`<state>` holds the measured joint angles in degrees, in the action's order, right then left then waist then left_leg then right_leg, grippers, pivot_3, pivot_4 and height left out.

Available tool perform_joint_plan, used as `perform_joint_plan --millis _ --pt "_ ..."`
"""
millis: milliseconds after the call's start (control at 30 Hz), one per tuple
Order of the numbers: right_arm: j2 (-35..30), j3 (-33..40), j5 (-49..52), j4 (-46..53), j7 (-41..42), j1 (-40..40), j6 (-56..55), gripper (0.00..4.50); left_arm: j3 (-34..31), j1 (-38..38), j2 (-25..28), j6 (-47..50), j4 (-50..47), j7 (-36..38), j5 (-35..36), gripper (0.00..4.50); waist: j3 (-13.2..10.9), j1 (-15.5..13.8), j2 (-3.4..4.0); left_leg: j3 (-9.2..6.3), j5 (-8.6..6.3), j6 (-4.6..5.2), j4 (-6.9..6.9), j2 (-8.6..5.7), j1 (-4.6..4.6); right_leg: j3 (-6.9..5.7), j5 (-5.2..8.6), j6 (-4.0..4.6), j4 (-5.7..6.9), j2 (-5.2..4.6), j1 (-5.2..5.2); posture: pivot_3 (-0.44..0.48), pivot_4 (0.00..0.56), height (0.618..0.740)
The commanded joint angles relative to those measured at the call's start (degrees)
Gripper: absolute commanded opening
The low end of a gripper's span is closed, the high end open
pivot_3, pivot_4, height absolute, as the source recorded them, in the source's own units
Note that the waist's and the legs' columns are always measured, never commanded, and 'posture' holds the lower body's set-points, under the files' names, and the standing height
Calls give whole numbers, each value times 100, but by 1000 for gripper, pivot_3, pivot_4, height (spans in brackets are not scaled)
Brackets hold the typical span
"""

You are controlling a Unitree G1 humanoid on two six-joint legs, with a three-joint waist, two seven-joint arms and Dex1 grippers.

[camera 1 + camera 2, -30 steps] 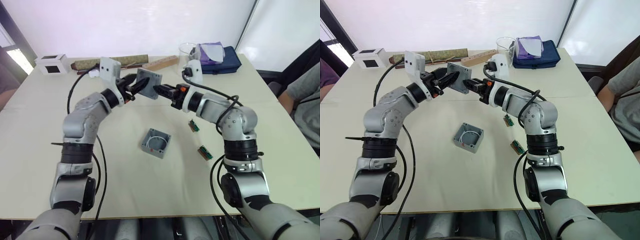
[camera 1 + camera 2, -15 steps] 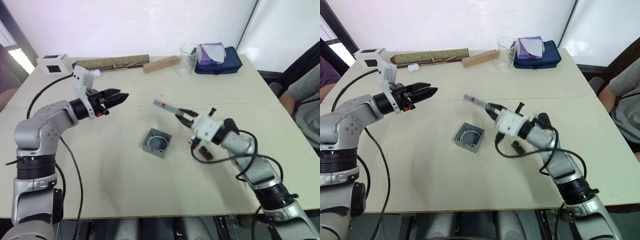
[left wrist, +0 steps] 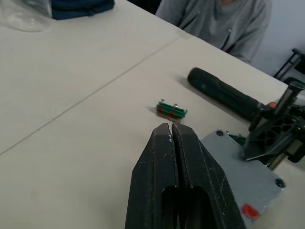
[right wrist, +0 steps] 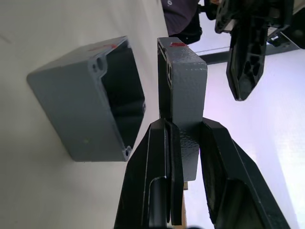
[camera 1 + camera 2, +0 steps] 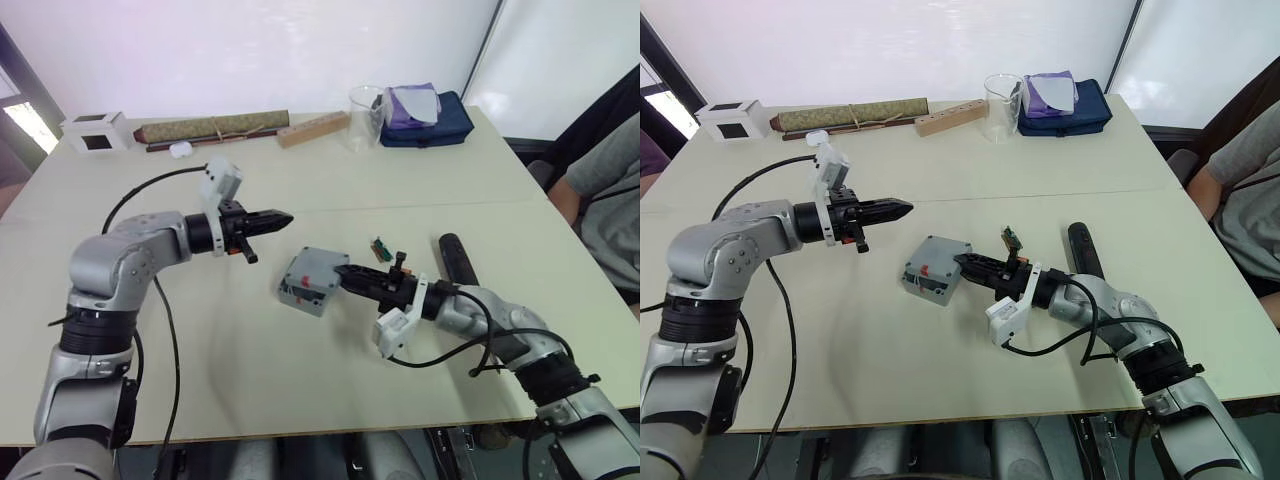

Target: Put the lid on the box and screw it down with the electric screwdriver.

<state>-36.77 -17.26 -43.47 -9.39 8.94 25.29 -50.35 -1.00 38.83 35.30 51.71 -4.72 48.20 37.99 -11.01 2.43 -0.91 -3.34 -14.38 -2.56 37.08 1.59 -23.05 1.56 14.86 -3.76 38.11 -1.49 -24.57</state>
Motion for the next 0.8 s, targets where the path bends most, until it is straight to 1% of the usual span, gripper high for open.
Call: perform_joint_plan --millis 33,233,433,600,800 --pt "193 -33 -218 122 -276 163 89 342 150 -50 30 -126 -219 119 -112 50 0 2 0 0 0 0 0 0 0 0 0 0 0 0 0 0 150 740" --pt "298 -126 -339 143 -318 157 217 342 385 -160 -48 -275 -227 163 -319 50 0 -13 0 0 1 -1 2 -2 -1 0 0 0 0 -3 1 0 150 740" --pt "215 -199 -446 91 -359 117 223 342 490 -223 -98 -365 -184 174 -464 50 0 -13 0 0 1 -1 1 -2 -1 0 0 0 1 -3 1 0 150 740" --pt "209 -264 -496 44 -340 105 283 342 736 -382 -97 -576 -225 222 -752 50 0 -6 0 0 1 -1 1 -2 1 0 0 0 1 -2 2 0 150 740" --pt "228 -323 -536 56 -371 131 366 342 754 -402 -133 -669 -144 258 -862 50 0 -7 0 0 1 -1 2 -2 2 0 0 0 2 -2 4 0 150 740"
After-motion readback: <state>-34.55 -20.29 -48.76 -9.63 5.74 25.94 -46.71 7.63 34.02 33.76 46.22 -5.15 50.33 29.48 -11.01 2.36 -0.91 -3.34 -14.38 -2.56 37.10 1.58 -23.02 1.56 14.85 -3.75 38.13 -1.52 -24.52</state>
